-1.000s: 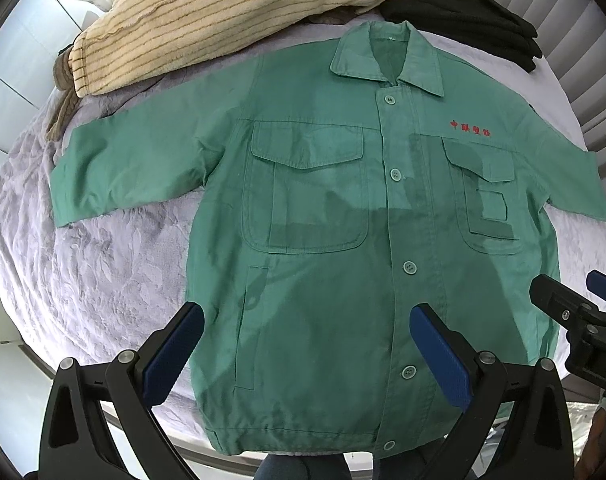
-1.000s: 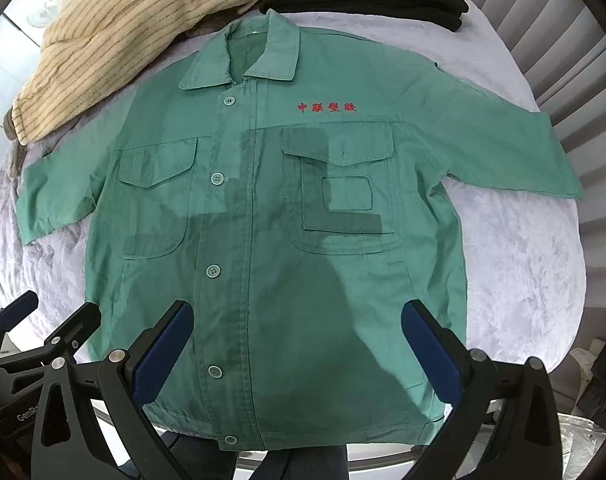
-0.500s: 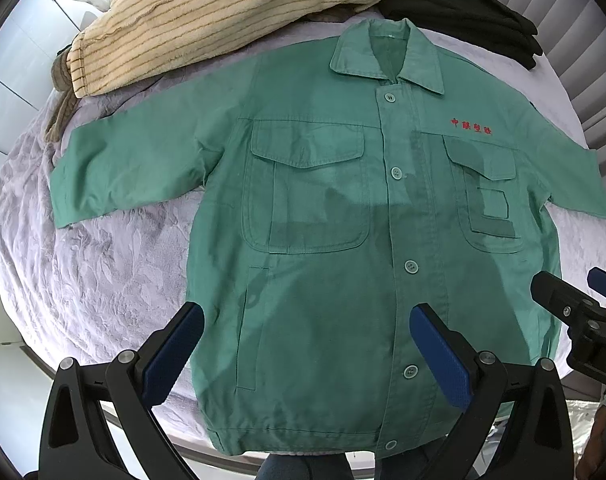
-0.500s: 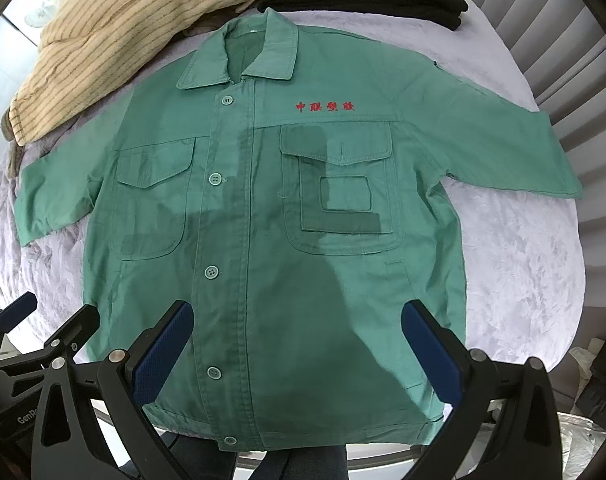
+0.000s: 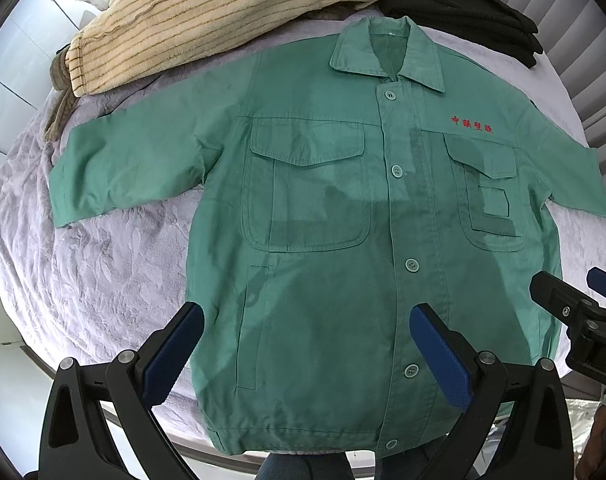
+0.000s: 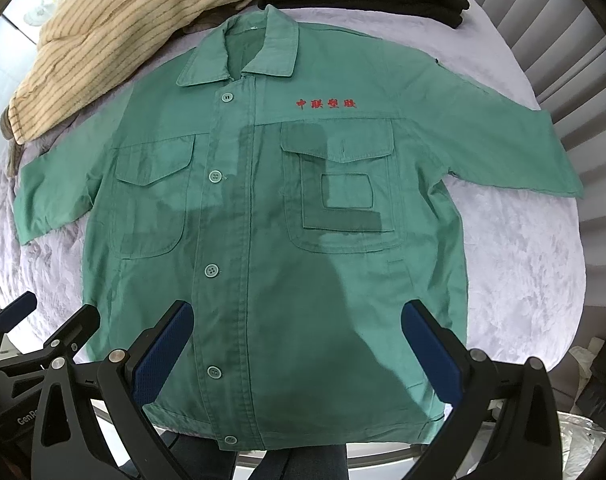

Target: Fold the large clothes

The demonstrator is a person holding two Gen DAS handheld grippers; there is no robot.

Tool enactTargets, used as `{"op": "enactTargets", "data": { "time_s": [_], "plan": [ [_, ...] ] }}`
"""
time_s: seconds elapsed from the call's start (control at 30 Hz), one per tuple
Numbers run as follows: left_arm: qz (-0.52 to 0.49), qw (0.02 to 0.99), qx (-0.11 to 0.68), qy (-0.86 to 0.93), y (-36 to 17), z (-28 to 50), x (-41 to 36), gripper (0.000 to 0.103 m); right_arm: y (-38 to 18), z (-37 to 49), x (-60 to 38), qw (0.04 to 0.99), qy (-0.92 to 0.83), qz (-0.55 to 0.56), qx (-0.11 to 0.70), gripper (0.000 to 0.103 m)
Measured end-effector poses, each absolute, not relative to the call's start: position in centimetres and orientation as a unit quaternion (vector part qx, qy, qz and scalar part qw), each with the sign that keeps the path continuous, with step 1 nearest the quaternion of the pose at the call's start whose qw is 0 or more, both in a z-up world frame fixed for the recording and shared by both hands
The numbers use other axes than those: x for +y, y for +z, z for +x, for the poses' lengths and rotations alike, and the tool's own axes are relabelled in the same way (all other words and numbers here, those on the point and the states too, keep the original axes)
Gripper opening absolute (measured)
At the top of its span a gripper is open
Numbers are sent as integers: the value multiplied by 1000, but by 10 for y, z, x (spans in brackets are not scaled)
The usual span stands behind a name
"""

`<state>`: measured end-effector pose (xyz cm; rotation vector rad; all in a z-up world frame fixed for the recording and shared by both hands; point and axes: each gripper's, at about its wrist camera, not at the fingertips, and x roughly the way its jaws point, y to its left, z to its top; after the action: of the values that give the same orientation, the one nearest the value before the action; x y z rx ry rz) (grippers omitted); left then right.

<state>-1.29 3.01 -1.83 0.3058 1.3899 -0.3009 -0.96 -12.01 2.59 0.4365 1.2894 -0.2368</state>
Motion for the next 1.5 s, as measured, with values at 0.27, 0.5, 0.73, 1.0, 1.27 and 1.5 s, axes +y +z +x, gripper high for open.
{"op": "enactTargets", "data": {
  "time_s": [0.27,0.5,0.73,1.0,1.27,1.5],
  "plan": [
    [139,746,636,-137,-19,-13,30,103,26,-9,-121,770,-108,201,596,103],
    [139,746,637,-136,-20,-13,31,103,24,-9,-120,768,-107,201,599,103],
    [140,743,640,-135,-22,-11,32,103,23,-7,-119,766,-107,201,601,103],
    [139,741,642,-137,-23,-10,33,103,22,-7,-119,765,-107,202,602,103],
    [139,740,644,-136,-23,-9,31,103,21,-6,-119,764,-108,202,604,103],
    [138,737,647,-137,-24,-8,28,103,20,-6,-118,763,-108,202,604,103]
  ]
}}
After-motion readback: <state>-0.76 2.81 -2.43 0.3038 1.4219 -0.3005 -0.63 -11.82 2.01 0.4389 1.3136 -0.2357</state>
